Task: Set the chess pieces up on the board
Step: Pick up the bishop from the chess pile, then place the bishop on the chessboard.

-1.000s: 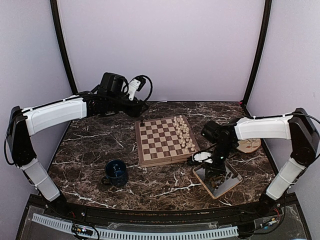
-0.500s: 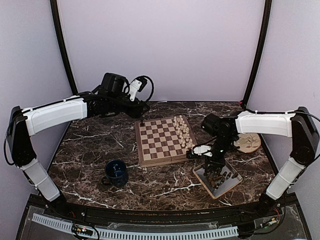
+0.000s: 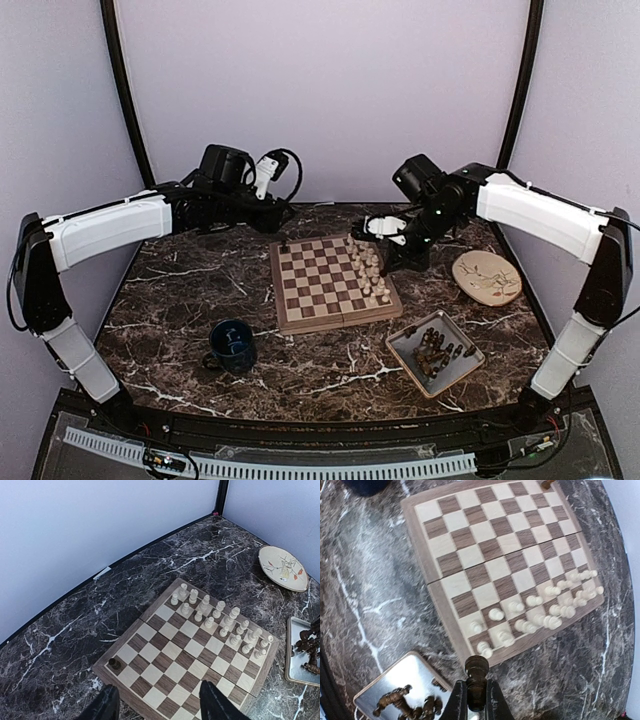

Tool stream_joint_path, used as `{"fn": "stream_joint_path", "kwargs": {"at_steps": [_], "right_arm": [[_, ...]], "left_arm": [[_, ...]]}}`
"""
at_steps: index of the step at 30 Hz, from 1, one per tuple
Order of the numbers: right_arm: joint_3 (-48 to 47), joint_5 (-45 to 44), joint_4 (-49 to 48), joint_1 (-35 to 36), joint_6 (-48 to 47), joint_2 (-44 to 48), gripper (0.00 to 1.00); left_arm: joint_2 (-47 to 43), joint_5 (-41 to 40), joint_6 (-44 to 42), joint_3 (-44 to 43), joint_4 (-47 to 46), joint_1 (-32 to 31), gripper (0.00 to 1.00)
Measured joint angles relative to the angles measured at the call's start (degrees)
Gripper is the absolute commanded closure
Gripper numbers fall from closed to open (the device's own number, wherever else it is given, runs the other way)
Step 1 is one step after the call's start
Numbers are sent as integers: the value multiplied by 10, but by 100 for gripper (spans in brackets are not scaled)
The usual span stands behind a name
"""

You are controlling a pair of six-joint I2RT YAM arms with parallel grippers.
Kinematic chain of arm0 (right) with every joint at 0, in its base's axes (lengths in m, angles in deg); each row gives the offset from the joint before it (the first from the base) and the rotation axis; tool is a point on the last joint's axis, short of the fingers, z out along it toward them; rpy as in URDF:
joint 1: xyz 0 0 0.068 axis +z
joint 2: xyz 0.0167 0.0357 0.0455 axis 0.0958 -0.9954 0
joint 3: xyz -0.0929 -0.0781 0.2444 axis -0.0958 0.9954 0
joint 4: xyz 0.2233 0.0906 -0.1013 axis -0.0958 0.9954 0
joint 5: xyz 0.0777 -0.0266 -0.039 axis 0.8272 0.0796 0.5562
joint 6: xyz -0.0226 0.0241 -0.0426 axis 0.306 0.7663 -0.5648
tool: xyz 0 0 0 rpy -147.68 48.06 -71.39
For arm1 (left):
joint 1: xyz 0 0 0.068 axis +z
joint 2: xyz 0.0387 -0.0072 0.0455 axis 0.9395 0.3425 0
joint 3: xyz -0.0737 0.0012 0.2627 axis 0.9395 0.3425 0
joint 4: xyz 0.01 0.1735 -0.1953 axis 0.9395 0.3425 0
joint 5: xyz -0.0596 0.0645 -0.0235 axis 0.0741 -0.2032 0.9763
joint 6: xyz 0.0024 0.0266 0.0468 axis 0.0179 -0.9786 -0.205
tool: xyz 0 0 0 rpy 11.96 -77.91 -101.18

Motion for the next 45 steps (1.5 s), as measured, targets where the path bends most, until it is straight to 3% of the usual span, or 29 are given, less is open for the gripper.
{"fn": "stream_joint_path", "kwargs": {"at_steps": [10,18,24,27,31,37,41,45], "right_arm": [[-179,-5,-7,22,44,-210,100],[-300,5,24,48,69,-335,100],[-330,3,39,60,77,-371,100],[-337,-1,45,65,79,-383,88],[-342,-11,49,67,86,-385,70],[-322,-11,47,60,90,-366,62],[-226,30,25,31,89,-268,63],[-90,97,-45,-43,92,-97,63]], "left_arm": [[-9,-88,9,1,0,15,43],[-10,-73,56,1,0,78,44],[-13,-56,82,1,0,98,44],[-13,-46,85,1,0,99,44],[-13,-26,84,1,0,102,44],[-3,22,76,-10,11,102,44],[34,52,61,-49,36,93,49],[63,81,21,-74,69,49,52]]}}
